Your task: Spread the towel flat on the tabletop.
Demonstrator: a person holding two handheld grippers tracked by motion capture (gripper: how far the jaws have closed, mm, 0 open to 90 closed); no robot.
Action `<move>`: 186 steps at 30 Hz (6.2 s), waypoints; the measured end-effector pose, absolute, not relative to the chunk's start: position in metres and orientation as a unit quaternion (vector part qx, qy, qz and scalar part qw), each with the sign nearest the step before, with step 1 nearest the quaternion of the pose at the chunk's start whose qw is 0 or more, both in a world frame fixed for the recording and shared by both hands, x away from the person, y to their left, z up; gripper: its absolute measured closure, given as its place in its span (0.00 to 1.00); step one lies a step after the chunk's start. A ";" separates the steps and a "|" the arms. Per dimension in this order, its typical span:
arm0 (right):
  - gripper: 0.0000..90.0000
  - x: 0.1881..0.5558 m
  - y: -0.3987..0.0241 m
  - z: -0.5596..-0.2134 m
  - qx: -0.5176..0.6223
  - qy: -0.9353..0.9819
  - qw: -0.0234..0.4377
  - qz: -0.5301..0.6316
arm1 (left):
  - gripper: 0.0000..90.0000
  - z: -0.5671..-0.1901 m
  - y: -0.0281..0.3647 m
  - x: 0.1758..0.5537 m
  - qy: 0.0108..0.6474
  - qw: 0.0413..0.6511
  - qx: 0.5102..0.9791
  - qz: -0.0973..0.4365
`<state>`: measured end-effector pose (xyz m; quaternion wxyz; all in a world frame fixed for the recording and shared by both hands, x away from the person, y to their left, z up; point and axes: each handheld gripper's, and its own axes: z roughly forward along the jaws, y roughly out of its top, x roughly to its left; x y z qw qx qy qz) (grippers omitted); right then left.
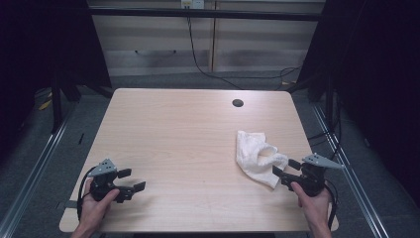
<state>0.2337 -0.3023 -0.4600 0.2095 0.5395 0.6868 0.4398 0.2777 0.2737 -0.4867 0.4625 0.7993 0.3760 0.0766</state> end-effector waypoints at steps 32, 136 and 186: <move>0.31 0.290 -0.270 -0.434 0.466 0.775 0.146 0.401 | 0.18 -0.488 0.272 0.274 0.374 0.468 0.796 0.085; 0.43 0.294 -0.114 -0.458 0.289 0.864 0.015 0.411 | 0.18 -0.488 0.267 0.282 0.381 0.459 0.799 0.074; 0.98 0.311 -0.214 -0.495 0.428 0.830 0.068 0.352 | 0.18 -0.487 0.261 0.283 0.375 0.454 0.805 0.072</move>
